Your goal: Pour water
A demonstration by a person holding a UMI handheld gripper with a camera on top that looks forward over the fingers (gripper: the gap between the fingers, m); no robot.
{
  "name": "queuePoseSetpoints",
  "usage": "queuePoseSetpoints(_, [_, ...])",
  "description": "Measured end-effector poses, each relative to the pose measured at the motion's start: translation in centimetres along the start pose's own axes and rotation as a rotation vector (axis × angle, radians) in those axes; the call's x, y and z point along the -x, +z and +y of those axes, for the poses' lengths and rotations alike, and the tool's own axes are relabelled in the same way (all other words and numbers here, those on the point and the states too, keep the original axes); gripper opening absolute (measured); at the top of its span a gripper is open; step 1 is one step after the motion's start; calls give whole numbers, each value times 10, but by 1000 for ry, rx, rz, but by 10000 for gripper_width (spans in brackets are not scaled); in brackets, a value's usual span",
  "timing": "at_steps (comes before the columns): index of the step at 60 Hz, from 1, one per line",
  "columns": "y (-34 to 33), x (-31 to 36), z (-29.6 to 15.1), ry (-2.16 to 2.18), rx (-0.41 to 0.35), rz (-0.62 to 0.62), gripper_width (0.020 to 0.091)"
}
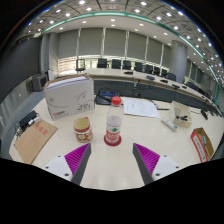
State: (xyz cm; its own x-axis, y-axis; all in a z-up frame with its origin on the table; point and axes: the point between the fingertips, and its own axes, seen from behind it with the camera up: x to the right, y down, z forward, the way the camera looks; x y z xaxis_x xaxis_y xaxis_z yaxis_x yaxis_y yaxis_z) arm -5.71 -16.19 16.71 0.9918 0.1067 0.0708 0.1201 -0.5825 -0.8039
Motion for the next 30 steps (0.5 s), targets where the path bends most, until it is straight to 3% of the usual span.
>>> queuePoseSetpoints(14, [-116, 51, 45, 2, 42, 40, 859])
queuePoseSetpoints(30, [-165, 95, 63, -24, 27, 23, 859])
